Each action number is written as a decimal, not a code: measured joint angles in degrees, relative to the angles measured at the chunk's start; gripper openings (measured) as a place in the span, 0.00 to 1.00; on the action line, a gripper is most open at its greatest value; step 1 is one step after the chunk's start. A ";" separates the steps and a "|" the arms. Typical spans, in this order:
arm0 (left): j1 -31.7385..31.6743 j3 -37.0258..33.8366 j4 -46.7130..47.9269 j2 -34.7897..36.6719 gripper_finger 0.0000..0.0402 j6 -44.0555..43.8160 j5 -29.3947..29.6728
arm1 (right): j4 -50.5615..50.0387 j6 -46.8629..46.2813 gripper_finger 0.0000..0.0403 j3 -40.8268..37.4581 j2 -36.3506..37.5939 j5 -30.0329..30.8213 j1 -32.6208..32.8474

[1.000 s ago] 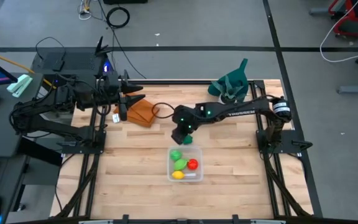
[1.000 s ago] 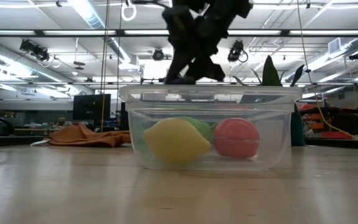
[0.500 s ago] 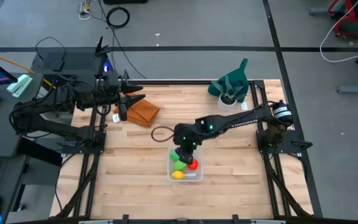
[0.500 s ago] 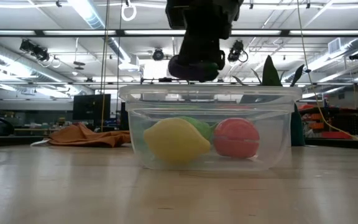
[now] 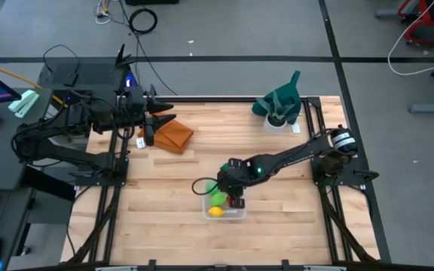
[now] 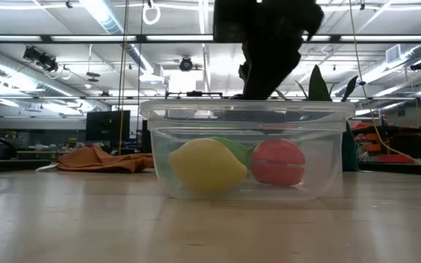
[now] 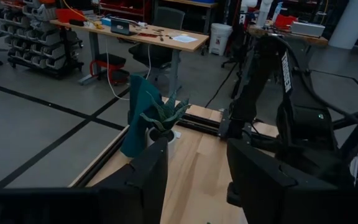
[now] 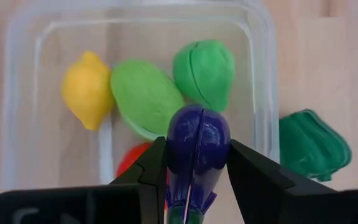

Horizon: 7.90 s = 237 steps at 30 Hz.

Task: Pick and placing Produce into tupperware
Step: Put the eggplant into the transparent bin, then put the bell pepper into the transparent bin

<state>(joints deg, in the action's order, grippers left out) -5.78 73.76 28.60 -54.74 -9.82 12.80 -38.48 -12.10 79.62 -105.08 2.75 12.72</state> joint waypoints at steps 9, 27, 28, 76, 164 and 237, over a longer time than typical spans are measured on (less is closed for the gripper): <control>0.01 0.00 0.00 -0.02 0.43 0.07 0.00 | 3.51 6.17 0.26 -1.85 0.00 5.17 1.73; 0.01 0.00 0.00 -0.02 0.43 1.70 0.00 | 12.21 10.31 0.26 -7.02 0.02 4.30 1.82; 0.01 0.00 0.00 -0.02 0.43 1.70 0.01 | 12.90 10.30 0.26 -7.64 0.02 4.21 1.82; 0.00 0.00 0.07 -0.02 0.43 1.46 0.00 | -1.52 10.60 0.39 6.19 0.00 -1.29 -10.99; 0.01 -0.04 0.79 0.00 0.43 -2.91 -0.04 | 5.17 -57.24 0.88 -4.10 -7.35 -6.54 -14.79; 0.00 0.00 1.13 0.03 0.43 -2.43 0.00 | 14.52 -50.54 0.52 -2.69 -5.20 -6.45 -18.51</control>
<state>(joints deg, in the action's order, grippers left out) -5.78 73.76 29.73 -54.72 -12.25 12.80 -23.97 -62.65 76.93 -110.28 -3.71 -5.78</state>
